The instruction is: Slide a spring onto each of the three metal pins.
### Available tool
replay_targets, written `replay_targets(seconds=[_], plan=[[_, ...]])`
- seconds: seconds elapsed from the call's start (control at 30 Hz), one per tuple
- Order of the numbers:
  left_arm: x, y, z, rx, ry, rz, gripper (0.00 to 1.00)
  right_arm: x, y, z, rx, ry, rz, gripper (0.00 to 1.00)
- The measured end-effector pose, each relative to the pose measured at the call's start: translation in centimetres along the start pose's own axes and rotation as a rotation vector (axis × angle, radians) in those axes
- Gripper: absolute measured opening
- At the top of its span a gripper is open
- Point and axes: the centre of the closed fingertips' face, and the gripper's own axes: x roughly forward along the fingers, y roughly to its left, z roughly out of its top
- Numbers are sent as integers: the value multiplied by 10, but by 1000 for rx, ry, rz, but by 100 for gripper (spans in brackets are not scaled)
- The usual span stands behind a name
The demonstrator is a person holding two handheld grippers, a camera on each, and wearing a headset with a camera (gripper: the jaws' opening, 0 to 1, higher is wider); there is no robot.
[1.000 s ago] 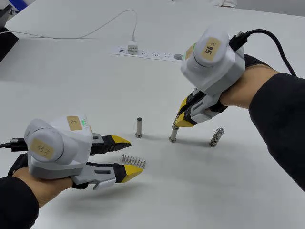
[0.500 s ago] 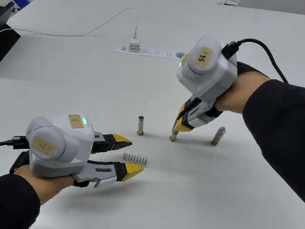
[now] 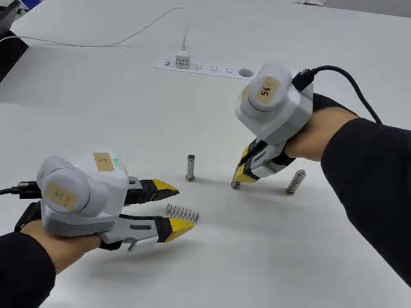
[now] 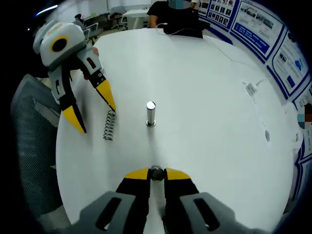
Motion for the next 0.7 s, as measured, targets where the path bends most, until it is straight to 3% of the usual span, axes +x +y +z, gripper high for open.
replay_targets(seconds=[0.7], plan=[[0,2,0,3,6,6,36,3,2,-4,18,-10,-8,17]])
